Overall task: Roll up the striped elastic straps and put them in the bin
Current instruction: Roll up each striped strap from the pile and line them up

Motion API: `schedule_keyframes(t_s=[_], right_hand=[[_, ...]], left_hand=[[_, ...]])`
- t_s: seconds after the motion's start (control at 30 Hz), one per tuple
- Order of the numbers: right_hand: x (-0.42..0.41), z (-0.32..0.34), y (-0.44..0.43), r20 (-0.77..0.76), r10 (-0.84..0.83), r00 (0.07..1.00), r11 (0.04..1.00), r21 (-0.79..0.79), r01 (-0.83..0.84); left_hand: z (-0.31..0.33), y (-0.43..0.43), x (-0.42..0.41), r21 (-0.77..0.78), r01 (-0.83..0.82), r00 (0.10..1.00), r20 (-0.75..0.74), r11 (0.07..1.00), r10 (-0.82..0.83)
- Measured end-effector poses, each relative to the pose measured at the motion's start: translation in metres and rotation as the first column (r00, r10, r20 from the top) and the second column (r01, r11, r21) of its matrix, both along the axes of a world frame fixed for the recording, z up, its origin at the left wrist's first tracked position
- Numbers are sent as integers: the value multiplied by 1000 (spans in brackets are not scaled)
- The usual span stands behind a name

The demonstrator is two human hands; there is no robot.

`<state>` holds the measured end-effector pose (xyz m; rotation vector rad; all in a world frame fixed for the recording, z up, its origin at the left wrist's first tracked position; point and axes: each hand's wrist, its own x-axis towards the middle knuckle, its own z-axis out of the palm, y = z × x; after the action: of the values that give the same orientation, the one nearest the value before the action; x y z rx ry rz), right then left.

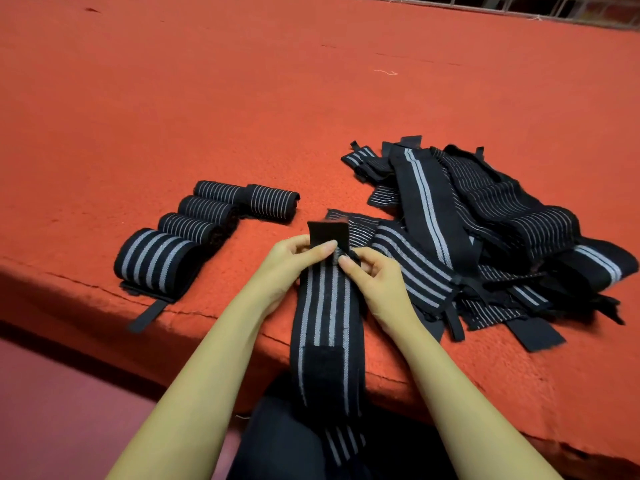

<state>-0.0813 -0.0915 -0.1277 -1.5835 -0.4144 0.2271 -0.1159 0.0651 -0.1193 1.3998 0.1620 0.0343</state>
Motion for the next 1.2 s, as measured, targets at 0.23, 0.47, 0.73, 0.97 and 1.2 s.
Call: schedule_keyframes(t_s=[0.23, 0.47, 0.73, 0.97, 1.2], right_hand=[[0, 2, -1, 35, 2, 999, 999, -41, 0], [1, 1, -3, -69, 41, 997, 999, 25, -40], [2, 0, -5, -69, 19, 997, 999, 46, -16], [-5, 8, -11, -19, 37, 999, 999, 30, -37], [-19, 3, -60, -81, -25, 996, 1000, 14, 27]], left_hand=[[-1, -13, 5, 43, -118, 992, 47, 992, 116], [11, -17, 21, 49, -250, 957, 162, 967, 239], [11, -21, 16, 184, -256, 941, 271, 949, 202], [1, -27, -5, 49, -225, 958, 196, 973, 211], [6, -52, -6, 418, 115, 984, 79, 901, -162]])
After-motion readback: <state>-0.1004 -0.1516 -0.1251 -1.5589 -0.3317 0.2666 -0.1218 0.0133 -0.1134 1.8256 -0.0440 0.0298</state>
